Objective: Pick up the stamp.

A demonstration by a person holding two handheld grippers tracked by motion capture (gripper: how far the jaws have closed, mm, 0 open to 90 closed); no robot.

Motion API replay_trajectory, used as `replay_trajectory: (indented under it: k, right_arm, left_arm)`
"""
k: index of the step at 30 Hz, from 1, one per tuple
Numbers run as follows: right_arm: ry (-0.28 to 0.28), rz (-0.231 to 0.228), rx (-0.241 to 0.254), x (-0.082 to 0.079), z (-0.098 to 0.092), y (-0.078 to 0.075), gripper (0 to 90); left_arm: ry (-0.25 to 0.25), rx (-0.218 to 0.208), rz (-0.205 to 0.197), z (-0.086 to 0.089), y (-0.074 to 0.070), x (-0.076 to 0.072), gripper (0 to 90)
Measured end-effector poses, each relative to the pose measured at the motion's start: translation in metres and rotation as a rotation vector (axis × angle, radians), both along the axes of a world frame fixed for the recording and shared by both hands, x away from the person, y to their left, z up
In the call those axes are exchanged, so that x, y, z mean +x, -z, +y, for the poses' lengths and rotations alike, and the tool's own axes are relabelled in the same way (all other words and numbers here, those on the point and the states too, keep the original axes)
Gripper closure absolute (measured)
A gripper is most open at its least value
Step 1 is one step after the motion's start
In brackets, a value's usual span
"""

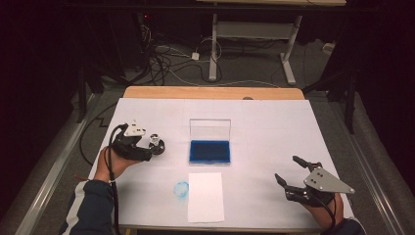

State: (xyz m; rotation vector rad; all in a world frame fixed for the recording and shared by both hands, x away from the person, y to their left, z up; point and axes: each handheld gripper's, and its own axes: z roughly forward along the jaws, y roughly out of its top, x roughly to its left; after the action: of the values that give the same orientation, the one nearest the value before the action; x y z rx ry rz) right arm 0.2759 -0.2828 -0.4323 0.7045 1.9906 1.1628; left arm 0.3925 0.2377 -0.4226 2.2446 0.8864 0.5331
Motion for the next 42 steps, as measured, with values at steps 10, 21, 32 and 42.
replay_trajectory:
  k: [10,21,32,42]
  right_arm:
    - [-0.002,0.006,-0.003,0.000,-0.001,0.001,22.9]
    - [-0.023,0.019,-0.005,0.000,0.001,0.002,25.2]
    - [-0.028,0.039,-0.008,0.002,0.002,0.003,25.3]
    - [-0.044,0.060,0.005,0.003,-0.001,0.004,25.5]
  left_arm:
    - [0.022,0.065,0.088,-0.012,-0.003,0.020,20.3]
    - [0.015,0.048,0.144,-0.005,0.004,0.030,28.7]
    - [0.056,0.049,0.199,-0.007,0.003,0.039,40.0]
    - [0.077,0.061,0.225,-0.008,0.002,0.043,45.7]
